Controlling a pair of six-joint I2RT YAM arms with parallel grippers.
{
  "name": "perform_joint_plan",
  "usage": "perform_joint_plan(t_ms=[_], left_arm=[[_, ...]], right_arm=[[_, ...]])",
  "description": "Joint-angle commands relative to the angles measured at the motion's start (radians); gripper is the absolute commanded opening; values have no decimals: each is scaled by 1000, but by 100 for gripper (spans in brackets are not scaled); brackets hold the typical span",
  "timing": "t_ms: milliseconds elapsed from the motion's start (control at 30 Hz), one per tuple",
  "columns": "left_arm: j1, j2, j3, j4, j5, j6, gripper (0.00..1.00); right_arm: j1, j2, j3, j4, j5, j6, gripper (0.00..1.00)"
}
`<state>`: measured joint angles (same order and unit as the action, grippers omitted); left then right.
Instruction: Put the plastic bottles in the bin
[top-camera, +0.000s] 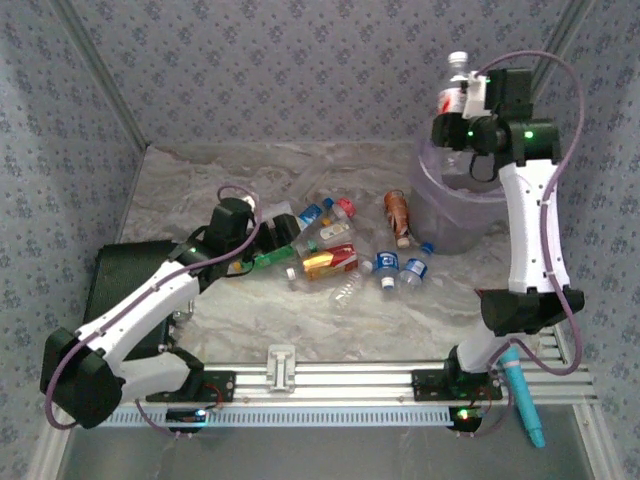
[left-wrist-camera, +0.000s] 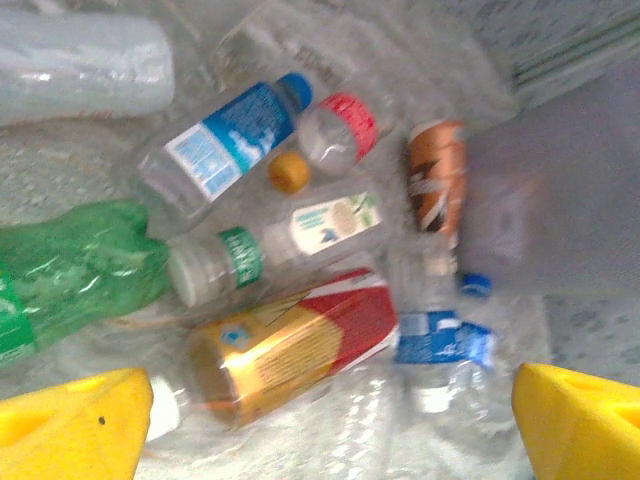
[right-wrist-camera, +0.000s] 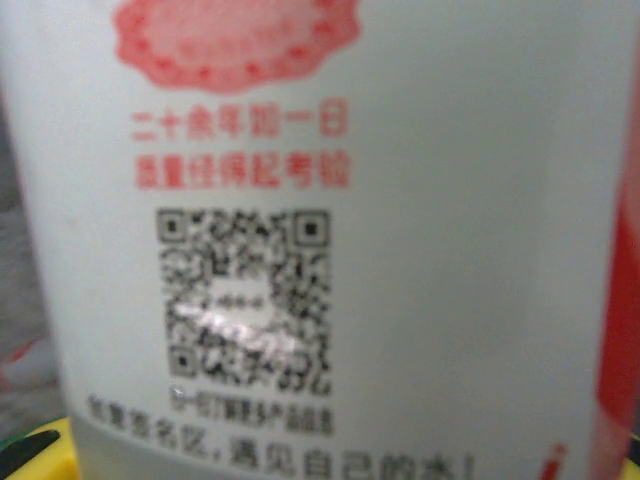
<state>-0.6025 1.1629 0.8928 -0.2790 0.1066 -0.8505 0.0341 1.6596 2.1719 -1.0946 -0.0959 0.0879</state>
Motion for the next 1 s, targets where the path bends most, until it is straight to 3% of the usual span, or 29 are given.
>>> perform_joint_plan(t_ms=[0, 333, 667, 967], left_arm=[[-25, 27, 59, -71, -51, 67, 92], [-71, 72, 83, -102, -75, 92, 92], [-104, 104, 120, -155, -104, 131, 91], [-133, 122, 147, -168, -106, 177, 91]], right_arm=[[-61, 77, 55, -65, 150, -34, 49], [-125, 220, 62, -141, 152, -102, 49], [-130, 247, -129, -157, 83, -141, 52], [-135, 310, -198, -115, 80, -141, 71]])
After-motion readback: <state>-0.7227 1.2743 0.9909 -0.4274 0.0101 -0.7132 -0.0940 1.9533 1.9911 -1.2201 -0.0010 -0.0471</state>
